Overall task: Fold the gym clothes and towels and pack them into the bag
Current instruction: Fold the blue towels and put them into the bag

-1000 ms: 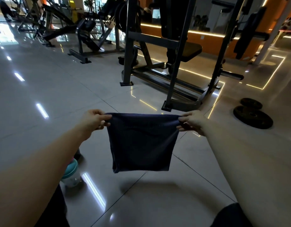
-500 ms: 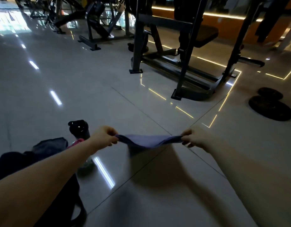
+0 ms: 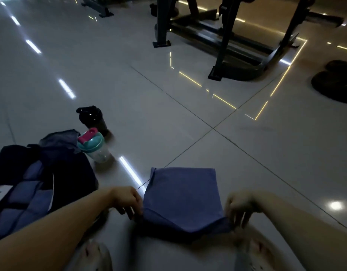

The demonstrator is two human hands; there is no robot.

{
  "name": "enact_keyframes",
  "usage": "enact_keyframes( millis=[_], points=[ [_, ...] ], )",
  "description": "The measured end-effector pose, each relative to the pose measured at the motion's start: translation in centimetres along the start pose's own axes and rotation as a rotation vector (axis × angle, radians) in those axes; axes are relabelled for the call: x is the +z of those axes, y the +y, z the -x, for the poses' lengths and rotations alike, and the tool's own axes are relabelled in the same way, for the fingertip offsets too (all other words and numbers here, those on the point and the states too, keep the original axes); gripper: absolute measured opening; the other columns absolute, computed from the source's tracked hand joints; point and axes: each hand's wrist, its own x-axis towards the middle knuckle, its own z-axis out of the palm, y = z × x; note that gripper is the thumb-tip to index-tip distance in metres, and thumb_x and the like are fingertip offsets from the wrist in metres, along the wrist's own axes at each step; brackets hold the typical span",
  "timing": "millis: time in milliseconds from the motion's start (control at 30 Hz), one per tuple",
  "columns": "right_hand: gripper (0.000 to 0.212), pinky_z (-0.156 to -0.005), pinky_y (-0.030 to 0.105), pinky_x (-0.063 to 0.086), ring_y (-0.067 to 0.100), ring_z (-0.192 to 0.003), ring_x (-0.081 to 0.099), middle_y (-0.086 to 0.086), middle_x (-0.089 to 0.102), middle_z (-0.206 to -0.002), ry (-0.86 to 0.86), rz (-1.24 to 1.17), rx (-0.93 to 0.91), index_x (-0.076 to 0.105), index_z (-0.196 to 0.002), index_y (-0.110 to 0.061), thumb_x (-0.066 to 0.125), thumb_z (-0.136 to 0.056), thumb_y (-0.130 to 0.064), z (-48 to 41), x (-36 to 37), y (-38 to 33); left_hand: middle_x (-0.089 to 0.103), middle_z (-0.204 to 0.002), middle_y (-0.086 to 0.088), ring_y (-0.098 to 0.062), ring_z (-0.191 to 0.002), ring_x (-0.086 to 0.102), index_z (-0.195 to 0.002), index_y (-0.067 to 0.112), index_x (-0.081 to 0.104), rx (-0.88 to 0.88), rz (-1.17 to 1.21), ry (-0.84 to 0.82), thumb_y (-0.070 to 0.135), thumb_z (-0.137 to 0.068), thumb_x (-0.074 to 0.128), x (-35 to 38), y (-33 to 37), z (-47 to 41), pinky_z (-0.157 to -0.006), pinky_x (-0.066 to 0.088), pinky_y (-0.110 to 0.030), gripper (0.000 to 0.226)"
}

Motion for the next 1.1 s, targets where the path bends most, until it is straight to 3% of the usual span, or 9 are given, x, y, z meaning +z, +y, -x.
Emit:
enact_keyframes(
  millis=[200, 367, 400, 500, 567, 700, 800, 1000, 1100],
  points=[
    [0.013, -0.054, 0.028, 0.048, 0.02, -0.062, 0.068, 0.009, 0.072, -0.074, 0.352, -0.119, -0.106, 0.072, -0.089, -0.003, 0.06, -0.09, -0.002, -1.1, -3.1, 0.0, 0.066, -0.063, 0.0, -0.013, -0.058, 0.059, -0.078, 0.015, 0.074, 0.144, 0.228, 0.431, 0.009, -0.082, 0.077, -2.4, 1.2, -2.6, -0.05, 0.035, -0.021, 0.008],
    [0.01, -0.043, 0.024, 0.044, 0.017, -0.052, 0.062, 0.017, 0.071, -0.075, 0.629, -0.118, -0.11, 0.07, -0.086, 0.001, 0.06, -0.084, 0.002, -4.7, -5.0, -1.0, 0.068, -0.066, -0.001, -0.013, -0.062, 0.062, -0.084, 0.007, 0.073, 0.216, 0.394, 0.583, 0.003, -0.085, 0.072, -2.7, 2.0, -5.1, -0.055, 0.044, -0.025, 0.004],
    [0.01, -0.044, 0.027, 0.048, 0.019, -0.052, 0.063, 0.019, 0.07, -0.073, 0.674, -0.124, -0.11, 0.07, -0.082, 0.0, 0.061, -0.083, 0.003, -5.7, -5.0, -1.1, 0.068, -0.066, -0.002, -0.014, -0.061, 0.062, -0.084, 0.006, 0.072, 0.217, 0.417, 0.606, 0.001, -0.085, 0.072, -2.7, 2.0, -5.6, -0.055, 0.045, -0.025, 0.005],
    [0.016, -0.065, 0.042, 0.06, 0.028, -0.066, 0.068, 0.012, 0.068, -0.068, 0.776, -0.132, -0.103, 0.067, -0.069, -0.015, 0.064, -0.079, -0.003, -8.6, -5.1, -0.6, 0.066, -0.068, -0.006, -0.014, -0.059, 0.06, -0.085, 0.003, 0.071, 0.216, 0.498, 0.657, -0.003, -0.087, 0.07, -2.7, 1.7, -7.2, -0.053, 0.045, -0.023, 0.006],
    [0.02, -0.07, 0.04, 0.058, 0.029, -0.073, 0.069, 0.004, 0.068, -0.07, 0.808, -0.134, -0.101, 0.062, -0.068, -0.023, 0.064, -0.082, -0.01, -10.3, -5.2, -0.2, 0.065, -0.067, -0.008, -0.013, -0.054, 0.059, -0.086, 0.0, 0.07, 0.209, 0.546, 0.677, -0.006, -0.087, 0.069, -2.7, 1.4, -8.1, -0.049, 0.044, -0.021, 0.006],
    [0.009, -0.077, 0.037, 0.055, 0.028, -0.087, 0.067, 0.005, 0.072, -0.09, 0.837, -0.099, -0.087, 0.069, -0.088, -0.024, 0.061, -0.09, -0.019, -12.5, -5.4, -0.2, 0.06, -0.056, -0.006, -0.009, -0.042, 0.055, -0.083, -0.002, 0.068, 0.186, 0.614, 0.69, -0.01, -0.088, 0.067, -2.6, 0.8, -9.6, -0.043, 0.045, -0.019, 0.009],
    [0.004, -0.078, 0.035, 0.052, 0.029, -0.093, 0.064, 0.005, 0.069, -0.097, 0.849, -0.083, -0.029, 0.065, -0.09, -0.026, 0.063, -0.09, -0.023, -13.7, -5.5, -0.3, 0.061, -0.053, -0.002, -0.006, -0.041, 0.055, -0.082, -0.001, 0.068, 0.178, 0.598, 0.727, -0.008, -0.088, 0.068, -2.6, 0.9, -10.5, -0.042, 0.044, -0.017, 0.009],
    [0.006, -0.073, 0.035, 0.048, 0.032, -0.087, 0.059, 0.008, 0.065, -0.099, 0.838, -0.006, 0.099, 0.058, -0.09, -0.022, 0.057, -0.089, -0.017, -14.9, -5.2, -0.1, 0.067, -0.057, 0.001, -0.017, -0.057, 0.062, -0.072, 0.011, 0.07, 0.146, 0.466, 0.806, 0.007, -0.081, 0.078, -2.6, 0.3, -12.6, -0.061, 0.052, -0.03, 0.012],
    [0.006, -0.073, 0.035, 0.048, 0.032, -0.087, 0.059, 0.01, 0.066, -0.102, 0.834, 0.013, 0.099, 0.057, -0.09, -0.021, 0.056, -0.089, -0.016, -14.7, -5.3, 0.0, 0.068, -0.058, 0.002, -0.015, -0.057, 0.063, -0.07, 0.014, 0.068, 0.156, 0.402, 0.805, 0.005, -0.076, 0.078, -2.5, 0.4, -12.8, -0.061, 0.052, -0.03, 0.015]
  ],
)
